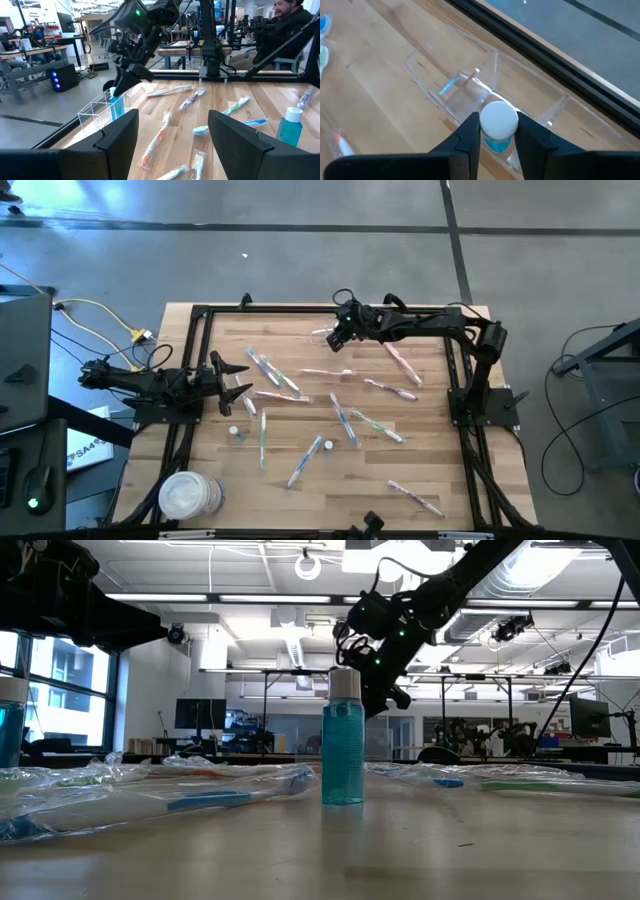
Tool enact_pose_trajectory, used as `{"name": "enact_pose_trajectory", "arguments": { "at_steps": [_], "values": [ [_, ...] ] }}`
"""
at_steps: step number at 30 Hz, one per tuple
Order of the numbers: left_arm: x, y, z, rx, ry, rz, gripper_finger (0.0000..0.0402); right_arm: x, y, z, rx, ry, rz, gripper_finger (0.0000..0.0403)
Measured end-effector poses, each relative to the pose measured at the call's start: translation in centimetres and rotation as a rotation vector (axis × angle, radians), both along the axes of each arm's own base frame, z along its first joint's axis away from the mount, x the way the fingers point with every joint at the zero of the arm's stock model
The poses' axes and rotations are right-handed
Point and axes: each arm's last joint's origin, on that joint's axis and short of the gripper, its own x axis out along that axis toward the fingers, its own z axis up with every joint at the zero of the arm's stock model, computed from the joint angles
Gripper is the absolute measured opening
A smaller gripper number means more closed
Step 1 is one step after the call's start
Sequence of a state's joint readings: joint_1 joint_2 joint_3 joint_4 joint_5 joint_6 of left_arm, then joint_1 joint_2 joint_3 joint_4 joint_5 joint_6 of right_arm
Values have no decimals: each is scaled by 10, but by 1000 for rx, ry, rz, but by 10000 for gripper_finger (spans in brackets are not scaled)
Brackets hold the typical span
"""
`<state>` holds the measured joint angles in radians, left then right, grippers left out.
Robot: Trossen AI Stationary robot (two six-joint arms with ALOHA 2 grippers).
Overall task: Pick & Place toothbrushing station
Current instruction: Put the top blue mouthwash into the transparent organizer
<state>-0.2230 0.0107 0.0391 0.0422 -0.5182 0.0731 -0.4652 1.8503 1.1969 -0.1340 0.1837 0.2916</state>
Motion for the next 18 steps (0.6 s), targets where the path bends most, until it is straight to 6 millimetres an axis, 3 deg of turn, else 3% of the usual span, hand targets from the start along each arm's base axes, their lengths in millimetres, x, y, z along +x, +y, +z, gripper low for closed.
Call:
{"name": "enact_pose_trajectory", "arguments": {
  "at_steps": [14,18],
  "values": [
    [0,0,0,0,0,-1,239,-5,-2,-3,20,38,-37,88],
    [0,0,0,1,4,-4,239,-5,-1,-3,24,33,-42,138]
  ]
}}
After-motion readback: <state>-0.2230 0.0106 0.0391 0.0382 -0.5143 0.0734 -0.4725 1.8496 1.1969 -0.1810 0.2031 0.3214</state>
